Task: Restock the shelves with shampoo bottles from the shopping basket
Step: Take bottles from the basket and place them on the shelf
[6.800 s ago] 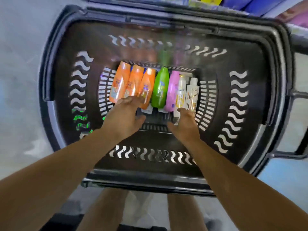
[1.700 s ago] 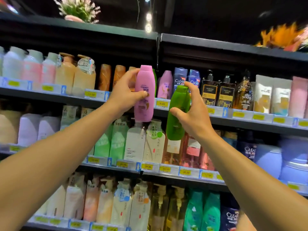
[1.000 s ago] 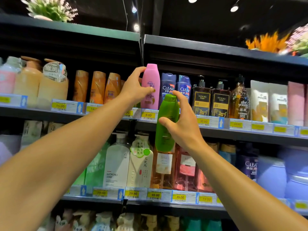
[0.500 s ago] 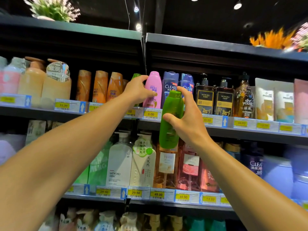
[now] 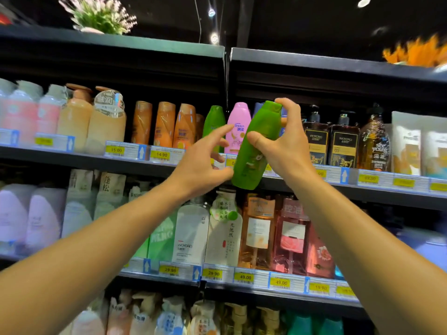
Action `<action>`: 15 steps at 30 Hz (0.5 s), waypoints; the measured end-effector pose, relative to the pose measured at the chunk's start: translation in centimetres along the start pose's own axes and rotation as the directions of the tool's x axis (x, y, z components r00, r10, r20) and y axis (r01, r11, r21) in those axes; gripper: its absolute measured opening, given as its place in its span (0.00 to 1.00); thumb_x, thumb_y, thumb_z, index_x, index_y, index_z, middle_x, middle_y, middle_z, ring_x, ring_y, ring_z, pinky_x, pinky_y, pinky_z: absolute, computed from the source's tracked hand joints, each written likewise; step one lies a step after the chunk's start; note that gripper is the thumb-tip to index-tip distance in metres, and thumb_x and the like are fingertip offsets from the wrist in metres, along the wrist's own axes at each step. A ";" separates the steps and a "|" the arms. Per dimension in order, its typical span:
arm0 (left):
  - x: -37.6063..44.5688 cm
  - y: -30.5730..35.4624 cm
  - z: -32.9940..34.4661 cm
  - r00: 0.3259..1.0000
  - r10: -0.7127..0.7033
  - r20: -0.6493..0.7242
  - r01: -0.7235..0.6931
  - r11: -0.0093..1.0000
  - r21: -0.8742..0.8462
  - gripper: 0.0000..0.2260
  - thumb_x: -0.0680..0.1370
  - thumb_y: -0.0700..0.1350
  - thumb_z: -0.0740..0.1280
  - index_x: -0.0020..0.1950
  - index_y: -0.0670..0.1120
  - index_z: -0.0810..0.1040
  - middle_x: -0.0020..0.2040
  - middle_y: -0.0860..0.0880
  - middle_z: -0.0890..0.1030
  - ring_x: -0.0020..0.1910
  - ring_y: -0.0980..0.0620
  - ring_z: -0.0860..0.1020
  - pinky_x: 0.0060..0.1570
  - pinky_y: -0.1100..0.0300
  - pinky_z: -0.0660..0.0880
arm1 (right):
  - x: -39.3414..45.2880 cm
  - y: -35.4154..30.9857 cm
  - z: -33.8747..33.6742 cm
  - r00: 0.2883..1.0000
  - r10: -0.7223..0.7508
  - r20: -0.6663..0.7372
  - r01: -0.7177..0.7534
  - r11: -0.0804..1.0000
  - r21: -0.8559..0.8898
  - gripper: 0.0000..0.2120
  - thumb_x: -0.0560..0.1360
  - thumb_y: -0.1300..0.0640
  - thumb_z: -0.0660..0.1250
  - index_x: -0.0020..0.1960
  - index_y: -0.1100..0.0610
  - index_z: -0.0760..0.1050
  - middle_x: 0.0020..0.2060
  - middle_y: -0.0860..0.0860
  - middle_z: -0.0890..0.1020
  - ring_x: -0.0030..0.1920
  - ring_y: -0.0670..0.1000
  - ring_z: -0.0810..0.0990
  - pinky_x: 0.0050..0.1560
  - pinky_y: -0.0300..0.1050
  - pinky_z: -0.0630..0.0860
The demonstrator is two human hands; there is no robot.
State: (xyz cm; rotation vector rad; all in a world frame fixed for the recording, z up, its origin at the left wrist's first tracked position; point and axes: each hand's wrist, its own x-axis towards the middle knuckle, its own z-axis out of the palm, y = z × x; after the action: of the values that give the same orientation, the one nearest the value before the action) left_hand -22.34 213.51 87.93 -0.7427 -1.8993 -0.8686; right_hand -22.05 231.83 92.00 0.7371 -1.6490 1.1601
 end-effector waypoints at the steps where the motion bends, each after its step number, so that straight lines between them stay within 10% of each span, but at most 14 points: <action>1: -1.0 -0.1 0.5 0.999 0.032 -0.006 -0.031 0.997 0.065 0.39 0.69 0.43 0.74 0.76 0.56 0.63 0.61 0.51 0.75 0.49 0.53 0.78 0.45 0.60 0.78 | 0.2 -0.4 0.4 1.000 0.003 -0.011 -0.003 1.000 0.002 0.34 0.69 0.56 0.77 0.69 0.48 0.64 0.42 0.42 0.77 0.38 0.37 0.79 0.32 0.31 0.75; 6: -2.3 -0.2 2.1 0.982 0.068 -0.178 -0.022 0.969 0.248 0.44 0.67 0.53 0.79 0.78 0.46 0.61 0.68 0.48 0.70 0.66 0.48 0.69 0.64 0.53 0.70 | 0.7 -2.1 3.3 1.000 0.031 0.001 -0.031 0.999 -0.027 0.34 0.68 0.51 0.78 0.67 0.46 0.62 0.53 0.52 0.78 0.51 0.53 0.80 0.52 0.52 0.79; 15: -0.1 0.2 0.6 0.956 0.058 -0.287 0.049 0.934 0.354 0.42 0.67 0.52 0.77 0.76 0.46 0.61 0.57 0.48 0.75 0.55 0.47 0.74 0.52 0.52 0.75 | 1.1 -3.6 4.5 0.997 0.062 0.045 -0.064 0.997 0.038 0.28 0.75 0.50 0.69 0.71 0.45 0.60 0.50 0.46 0.76 0.51 0.47 0.78 0.55 0.55 0.79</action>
State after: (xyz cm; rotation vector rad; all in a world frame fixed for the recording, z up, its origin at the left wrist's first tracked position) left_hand -22.42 214.08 87.63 -0.3715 -1.7194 -0.5671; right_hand -20.89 226.41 93.86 0.7450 -1.7003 1.2319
